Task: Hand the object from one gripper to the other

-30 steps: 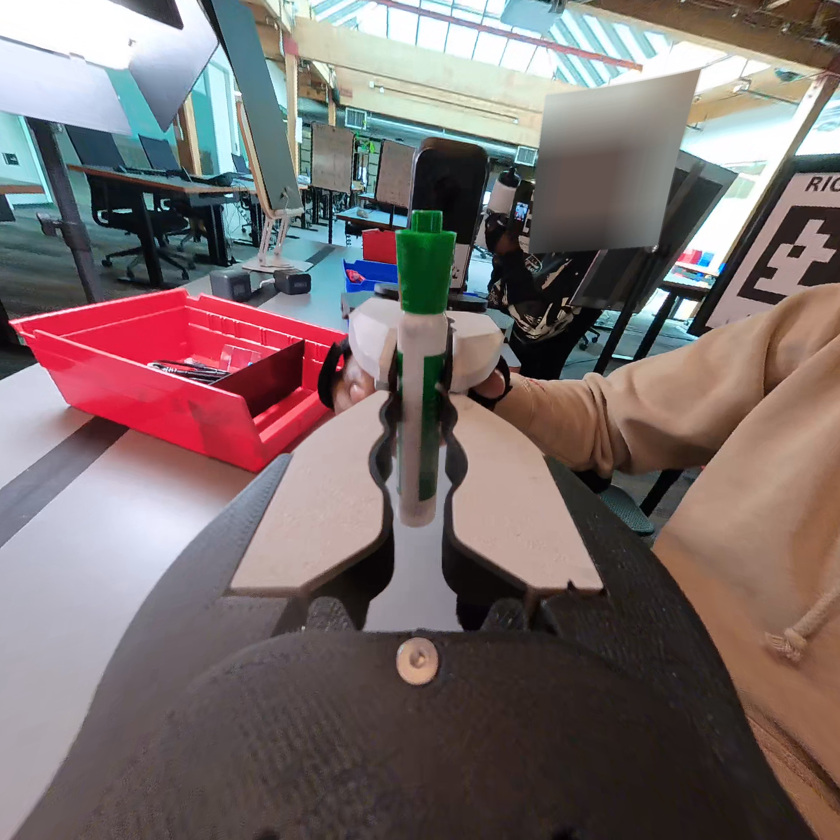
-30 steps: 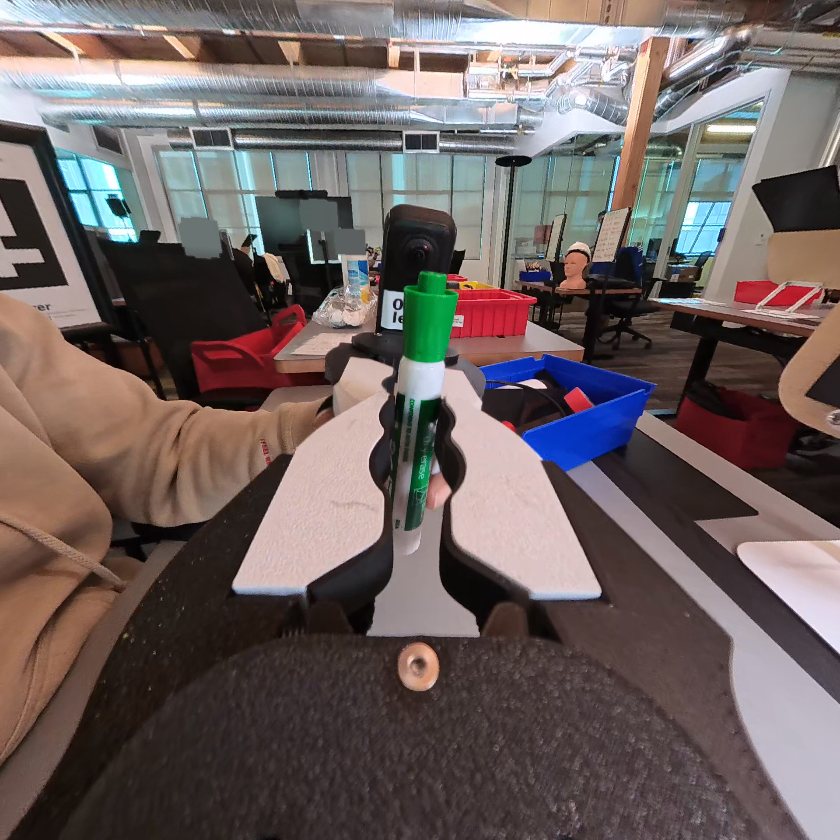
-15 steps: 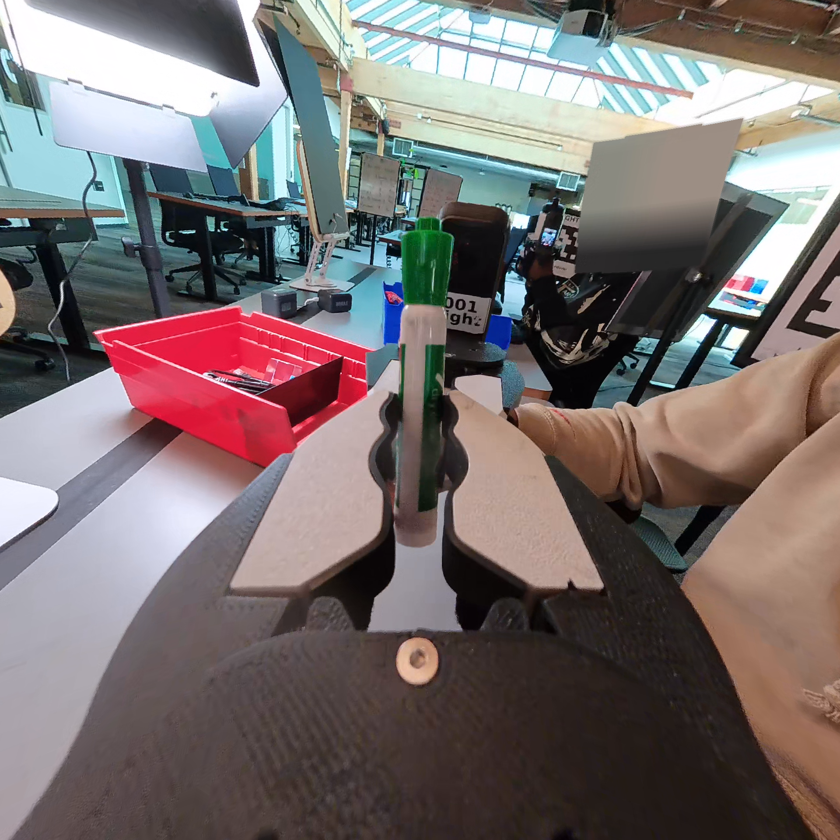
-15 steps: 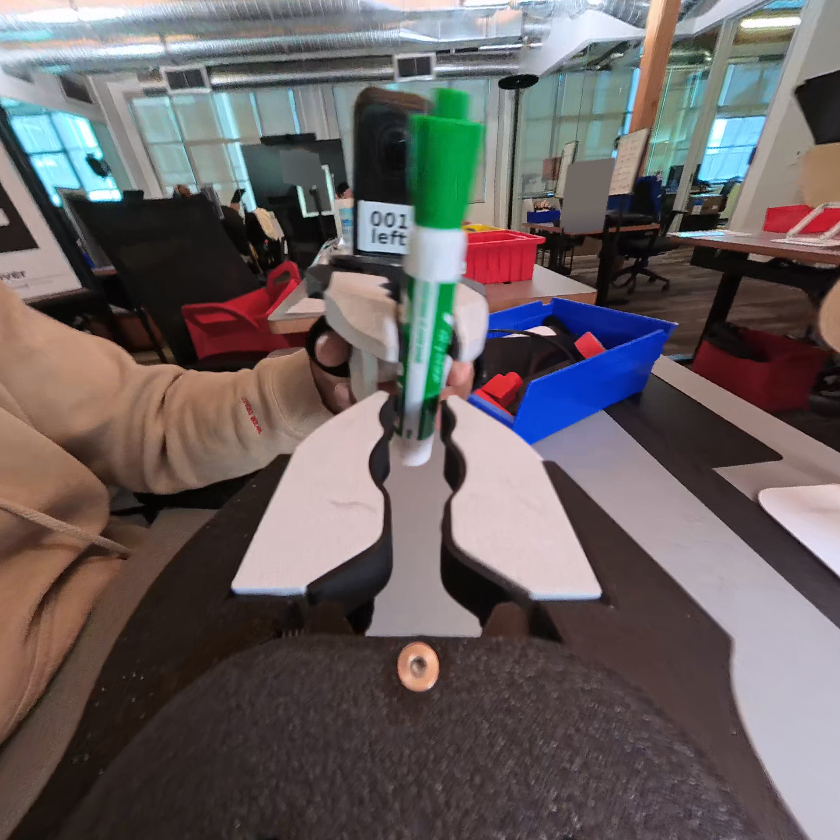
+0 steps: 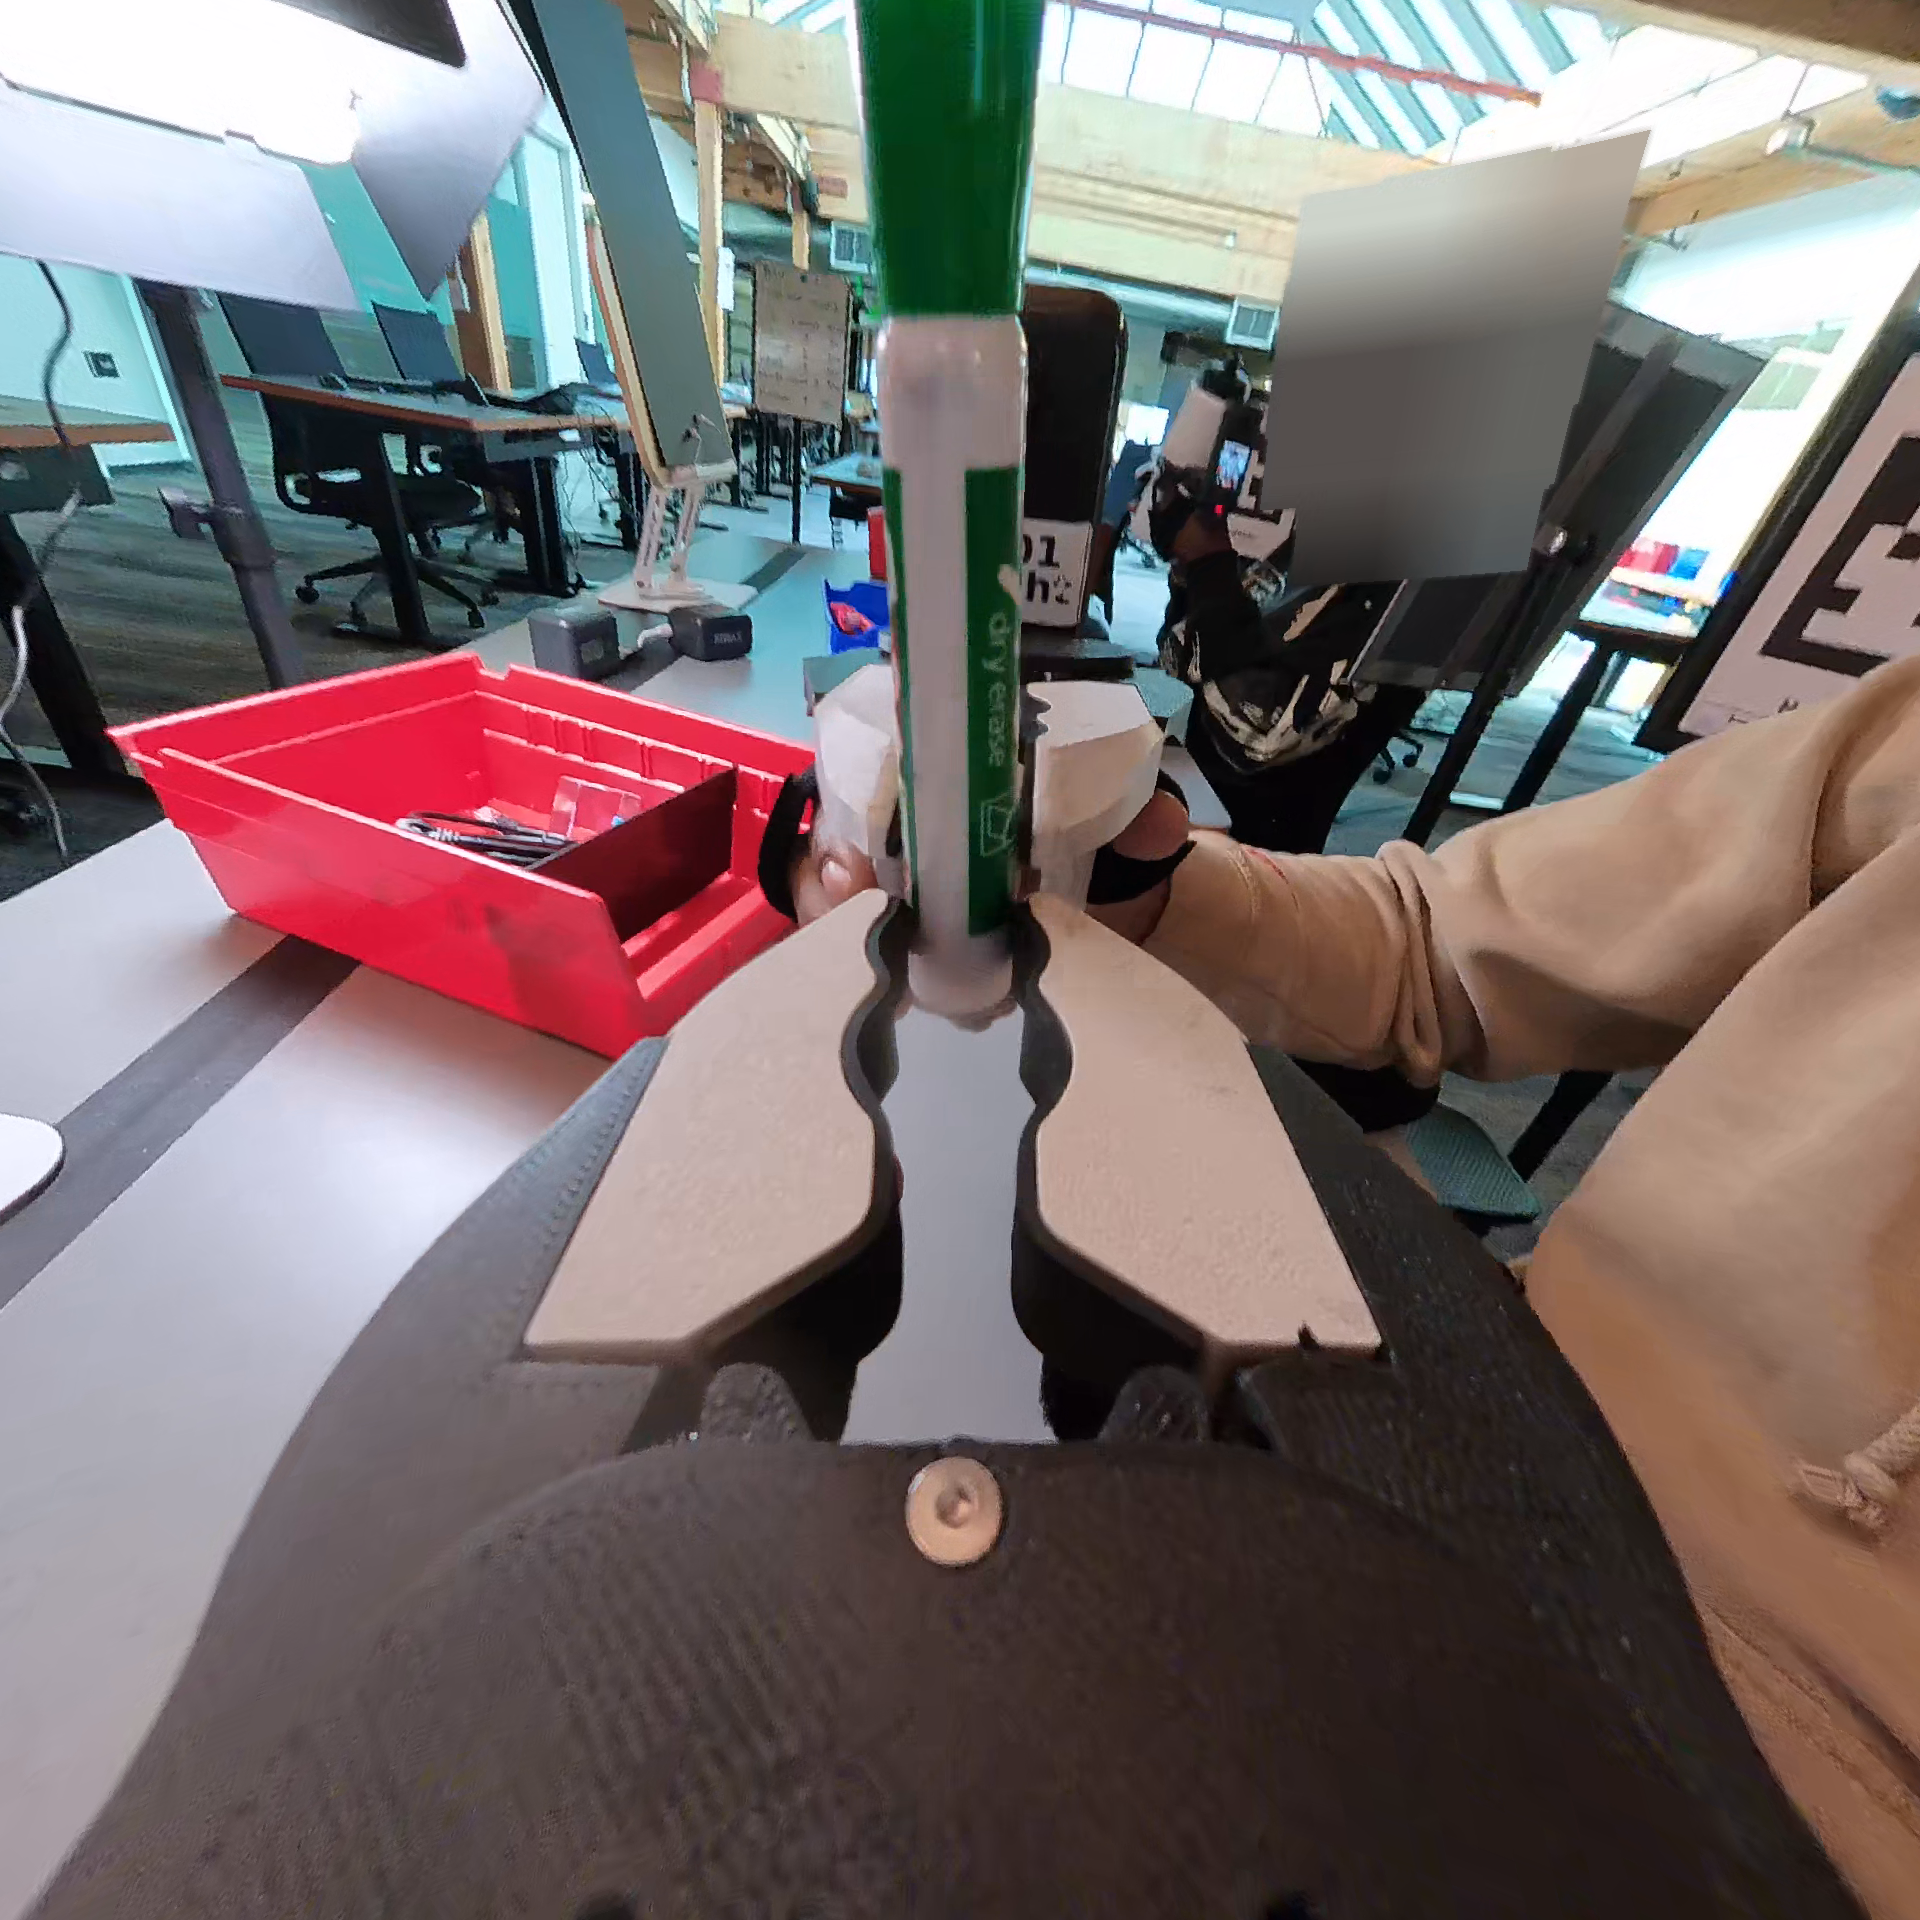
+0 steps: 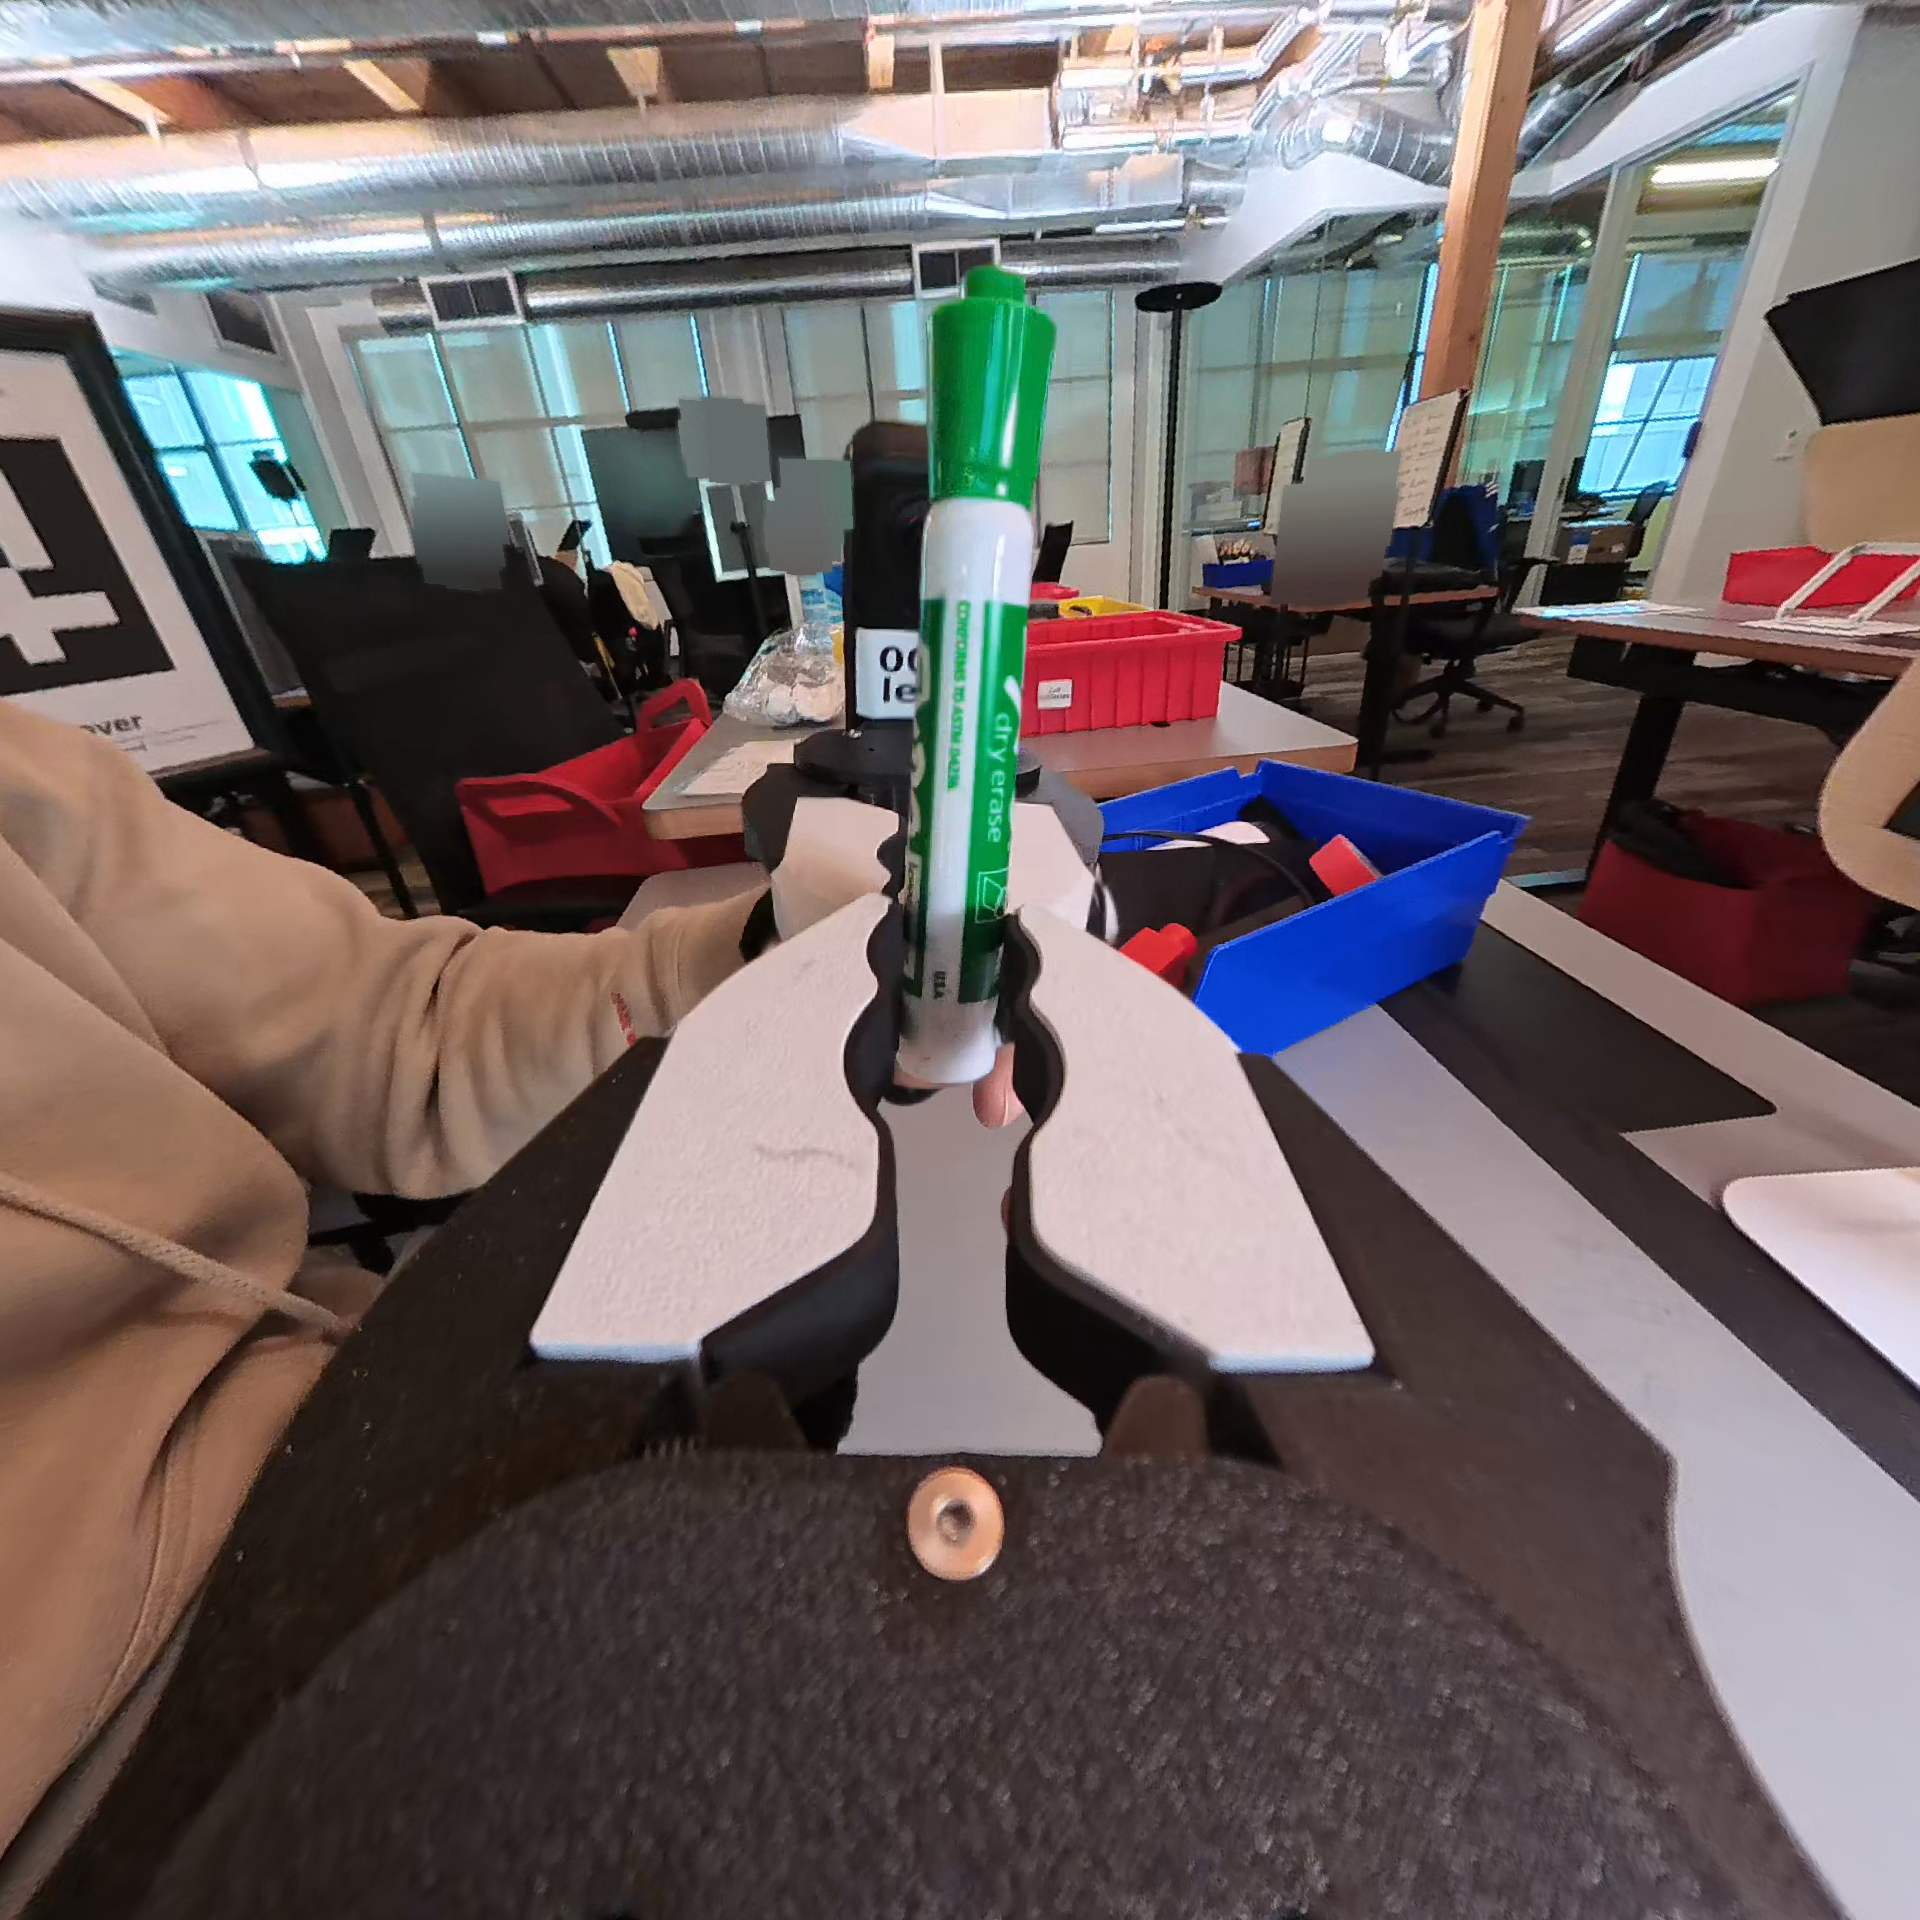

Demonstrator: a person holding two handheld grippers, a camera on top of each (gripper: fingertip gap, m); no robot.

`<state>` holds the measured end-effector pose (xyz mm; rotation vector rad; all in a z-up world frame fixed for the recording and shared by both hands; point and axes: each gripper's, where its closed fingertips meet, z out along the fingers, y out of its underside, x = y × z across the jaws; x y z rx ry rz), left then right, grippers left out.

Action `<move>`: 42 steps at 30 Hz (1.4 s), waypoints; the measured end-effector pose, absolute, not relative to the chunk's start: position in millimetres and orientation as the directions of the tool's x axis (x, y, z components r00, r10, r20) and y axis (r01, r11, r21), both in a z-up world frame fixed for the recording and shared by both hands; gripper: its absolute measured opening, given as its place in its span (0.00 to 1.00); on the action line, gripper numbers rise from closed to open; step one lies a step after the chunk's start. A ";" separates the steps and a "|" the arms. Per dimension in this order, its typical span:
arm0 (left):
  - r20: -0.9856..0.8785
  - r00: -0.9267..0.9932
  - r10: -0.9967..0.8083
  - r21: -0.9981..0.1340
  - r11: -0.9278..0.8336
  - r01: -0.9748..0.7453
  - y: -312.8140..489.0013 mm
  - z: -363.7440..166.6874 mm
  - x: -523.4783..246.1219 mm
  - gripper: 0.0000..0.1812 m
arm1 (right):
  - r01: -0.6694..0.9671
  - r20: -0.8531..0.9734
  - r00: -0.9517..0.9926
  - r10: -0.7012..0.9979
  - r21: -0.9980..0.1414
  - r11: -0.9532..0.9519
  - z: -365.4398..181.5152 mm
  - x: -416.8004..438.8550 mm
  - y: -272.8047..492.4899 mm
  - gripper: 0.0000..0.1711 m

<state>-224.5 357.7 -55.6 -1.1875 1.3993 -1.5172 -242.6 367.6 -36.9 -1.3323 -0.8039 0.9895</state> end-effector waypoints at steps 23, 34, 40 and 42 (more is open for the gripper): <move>0.214 -0.301 -0.929 -0.977 -0.196 -0.089 367.4 -55.2 -232.1 0.11 | -0.142 -0.128 0.342 0.931 -0.986 -0.084 -49.3 -239.5 371.2 0.20; 0.187 -0.281 -0.941 -0.980 -0.159 -0.117 367.3 -60.5 -232.4 0.19 | -0.072 -0.081 0.379 0.922 -0.996 -0.057 -49.5 -237.8 370.4 0.11; 0.128 -0.261 -0.957 -0.992 -0.118 -0.053 366.7 -39.5 -243.2 0.22 | 0.146 -0.020 0.370 0.929 -0.986 -0.080 -85.9 -252.0 369.5 0.11; 0.077 -0.252 -0.965 -0.996 -0.061 -0.073 362.2 -43.4 -239.0 0.10 | 0.188 -0.021 0.362 0.932 -0.978 -0.095 -97.7 -261.1 369.3 0.11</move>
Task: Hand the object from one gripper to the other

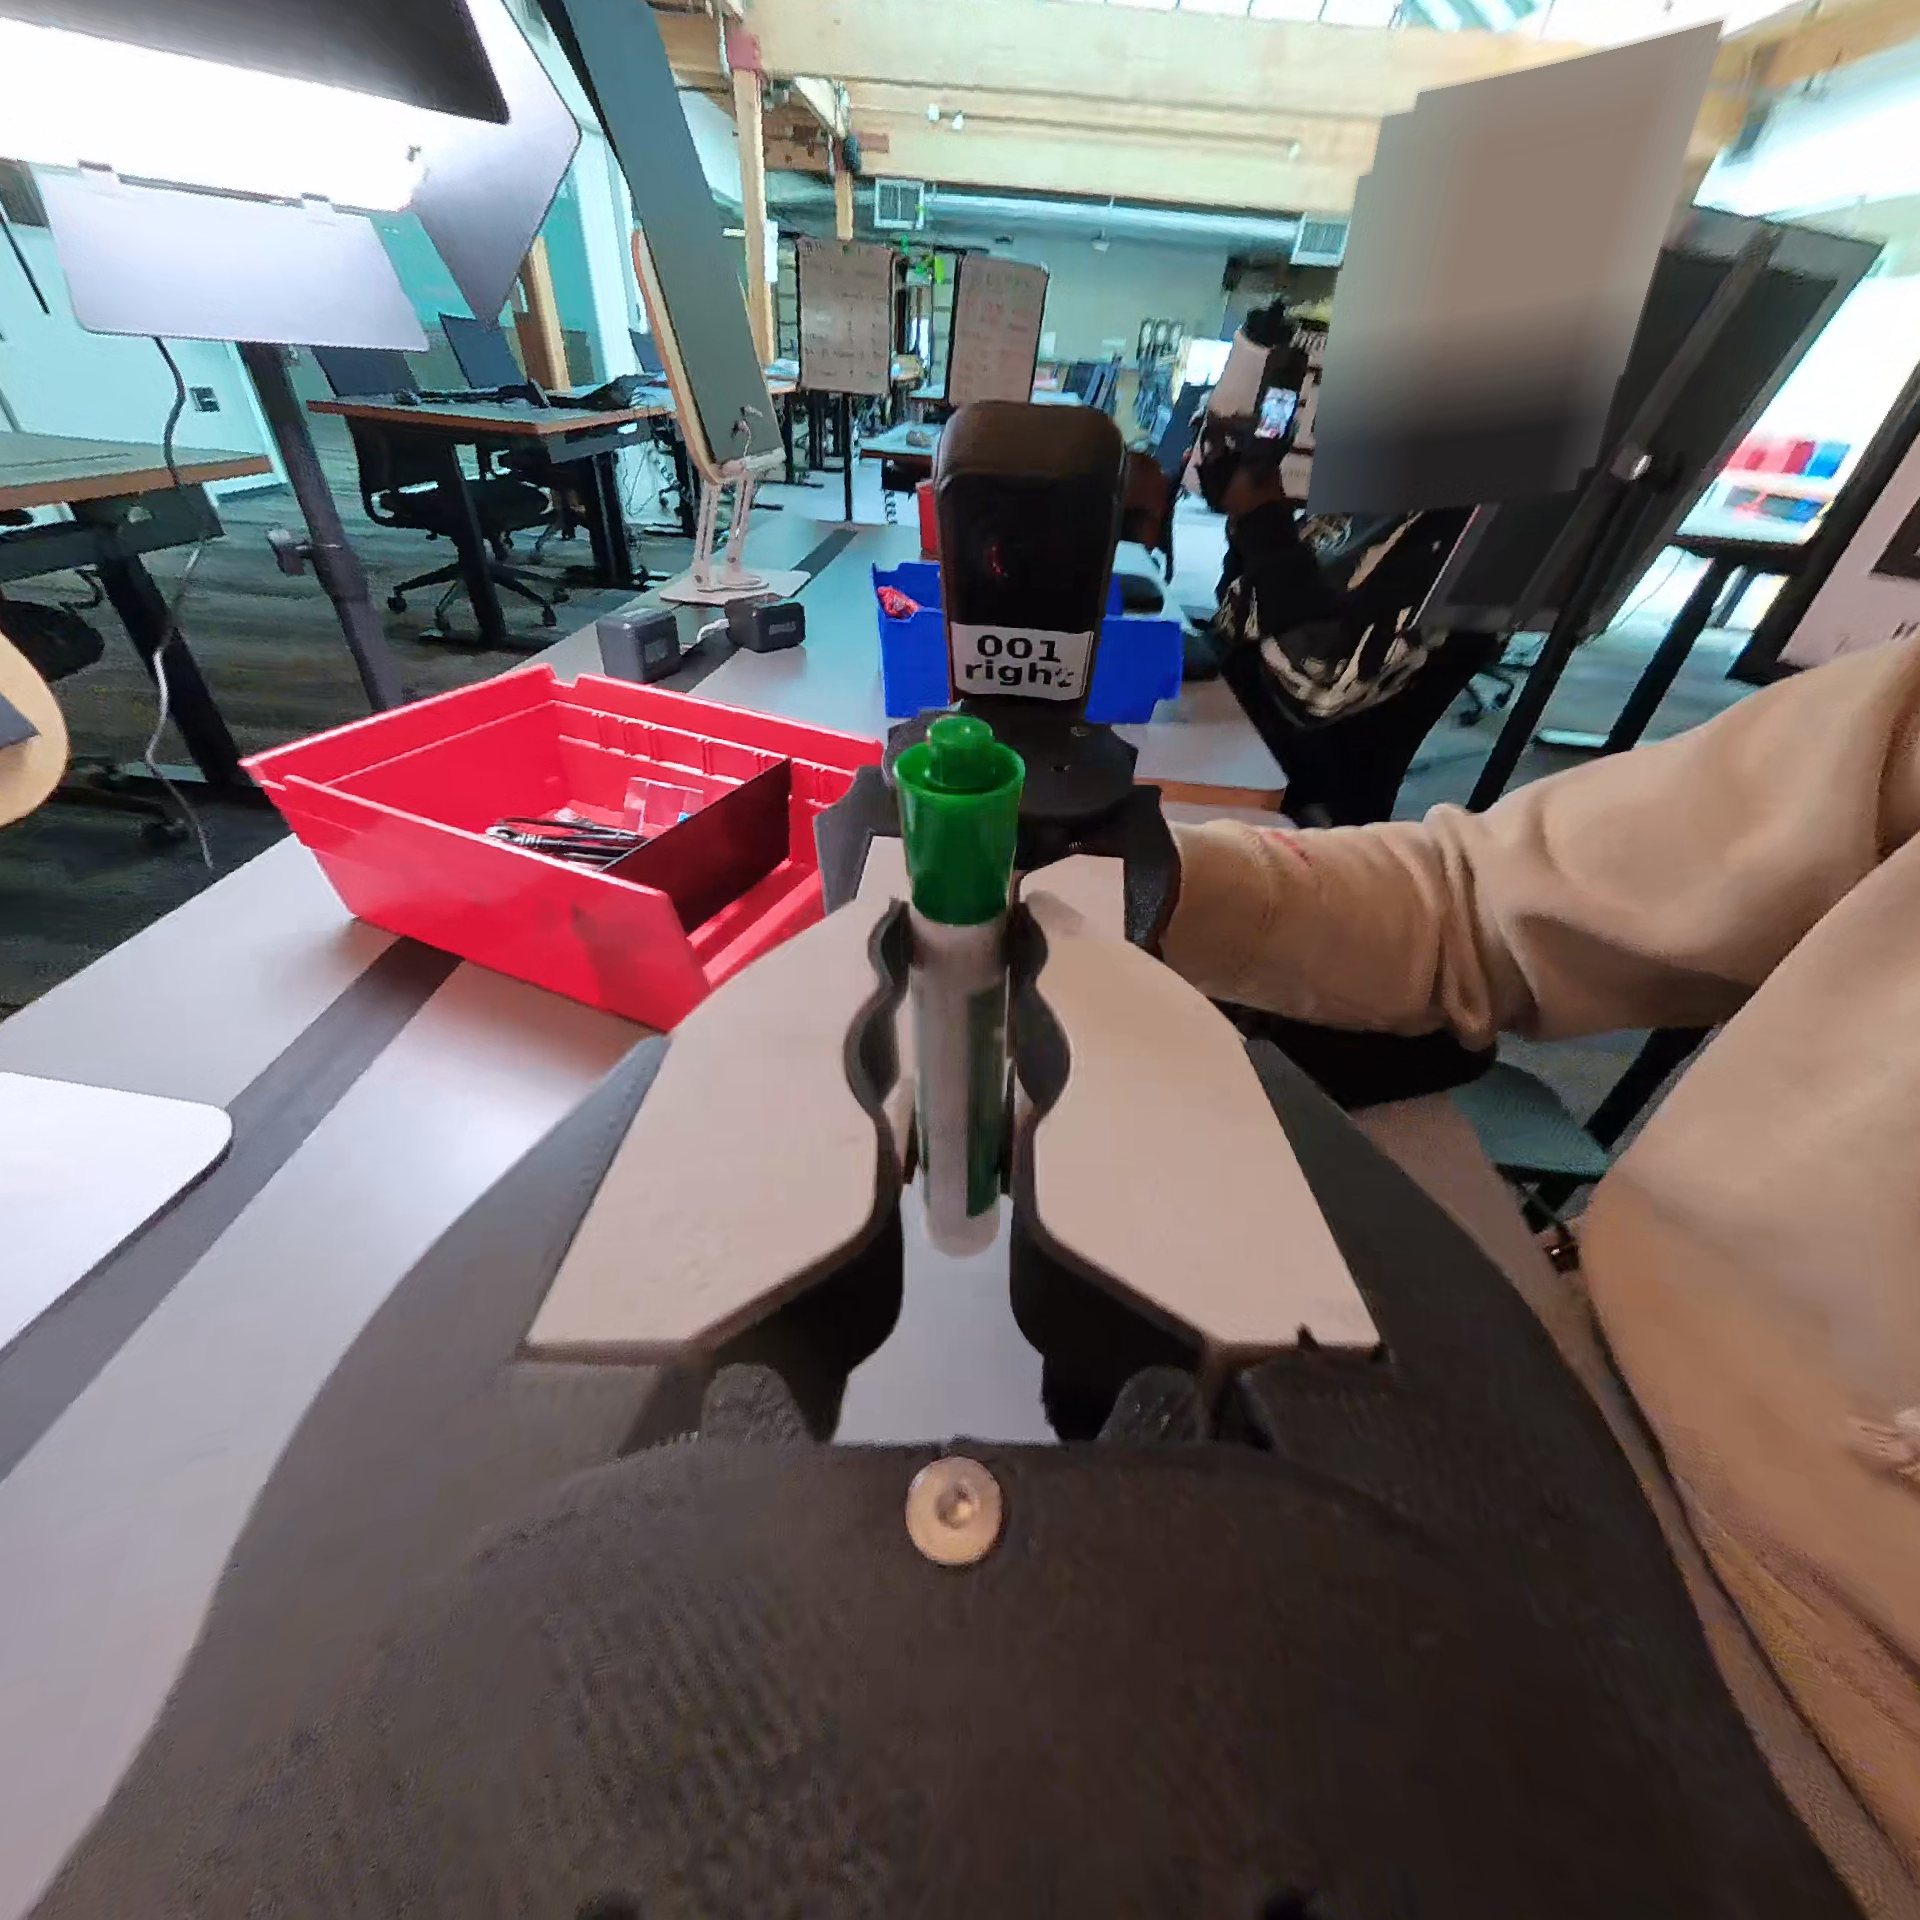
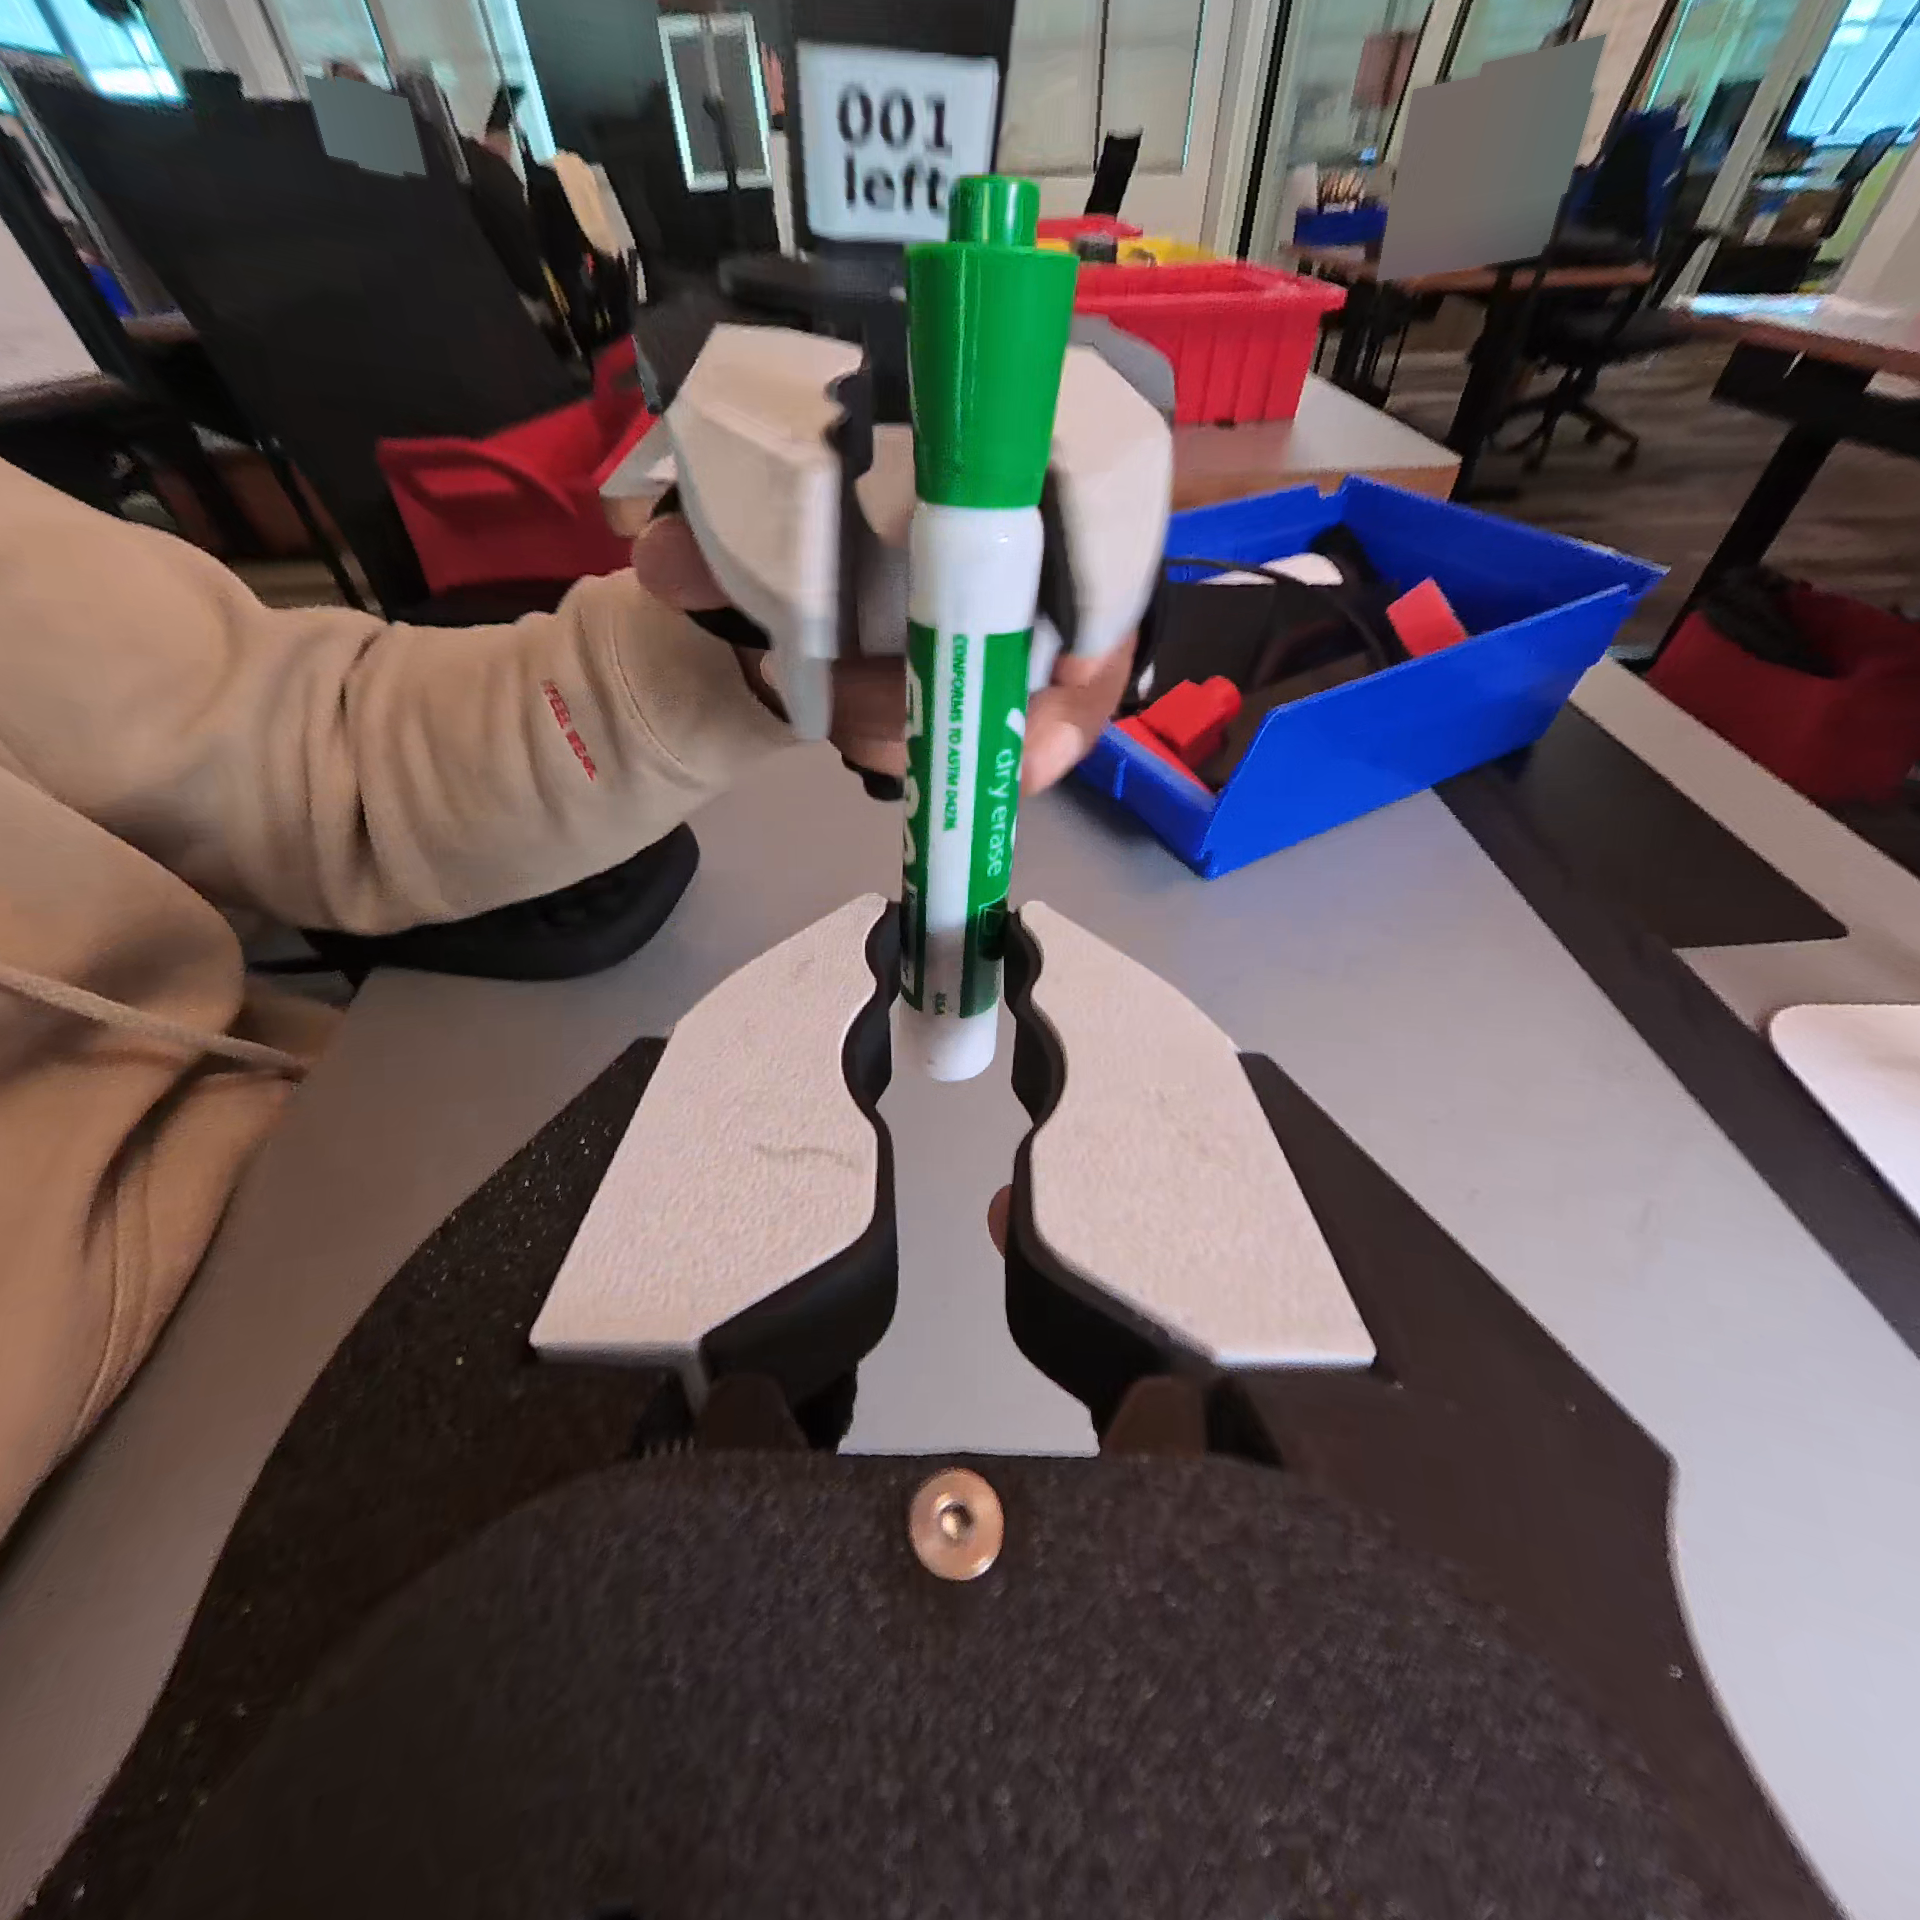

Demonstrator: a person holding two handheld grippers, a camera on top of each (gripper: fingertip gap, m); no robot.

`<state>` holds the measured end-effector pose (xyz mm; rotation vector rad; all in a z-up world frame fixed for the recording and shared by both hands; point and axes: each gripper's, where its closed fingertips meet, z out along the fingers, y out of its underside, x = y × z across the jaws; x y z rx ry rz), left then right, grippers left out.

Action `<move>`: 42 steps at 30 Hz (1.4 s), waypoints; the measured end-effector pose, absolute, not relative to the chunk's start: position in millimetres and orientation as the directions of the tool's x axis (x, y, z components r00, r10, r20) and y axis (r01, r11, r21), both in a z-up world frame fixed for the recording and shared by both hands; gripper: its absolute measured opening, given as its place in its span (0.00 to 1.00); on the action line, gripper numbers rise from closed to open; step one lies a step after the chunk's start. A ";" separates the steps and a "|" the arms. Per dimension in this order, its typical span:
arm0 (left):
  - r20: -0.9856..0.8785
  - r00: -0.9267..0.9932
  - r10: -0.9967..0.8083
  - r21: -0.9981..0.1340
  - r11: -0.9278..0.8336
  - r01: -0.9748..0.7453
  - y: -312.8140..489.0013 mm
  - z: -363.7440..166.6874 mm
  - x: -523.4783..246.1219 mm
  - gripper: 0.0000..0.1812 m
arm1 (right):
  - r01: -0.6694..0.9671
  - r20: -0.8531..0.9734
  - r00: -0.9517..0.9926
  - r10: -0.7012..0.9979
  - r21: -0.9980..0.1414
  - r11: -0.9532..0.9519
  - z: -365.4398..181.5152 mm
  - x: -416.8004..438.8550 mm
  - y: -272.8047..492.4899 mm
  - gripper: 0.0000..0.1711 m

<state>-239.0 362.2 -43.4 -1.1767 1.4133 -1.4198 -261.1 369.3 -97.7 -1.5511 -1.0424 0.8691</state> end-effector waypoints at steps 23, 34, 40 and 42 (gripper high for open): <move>0.137 -0.362 -0.922 -0.987 -0.094 -0.134 347.9 -71.3 -229.1 0.30 | -0.391 -0.071 0.395 0.916 -0.915 0.097 11.3 -210.8 355.1 0.11; 0.116 -0.313 -0.943 -0.990 -0.087 -0.107 368.5 -48.7 -252.5 0.11 | -0.143 0.015 0.377 0.926 -0.987 0.074 -20.6 -211.0 358.3 0.10; 0.135 -0.307 -0.942 -0.971 -0.064 -0.232 369.4 -61.2 -261.2 0.11 | 0.105 0.117 0.406 0.907 -0.991 0.081 -45.7 -200.8 359.5 0.08; 0.132 -0.309 -0.942 -0.968 -0.054 -0.246 370.0 -62.2 -265.6 0.11 | 0.068 0.100 0.391 0.915 -0.995 0.080 -39.7 -199.2 356.0 0.08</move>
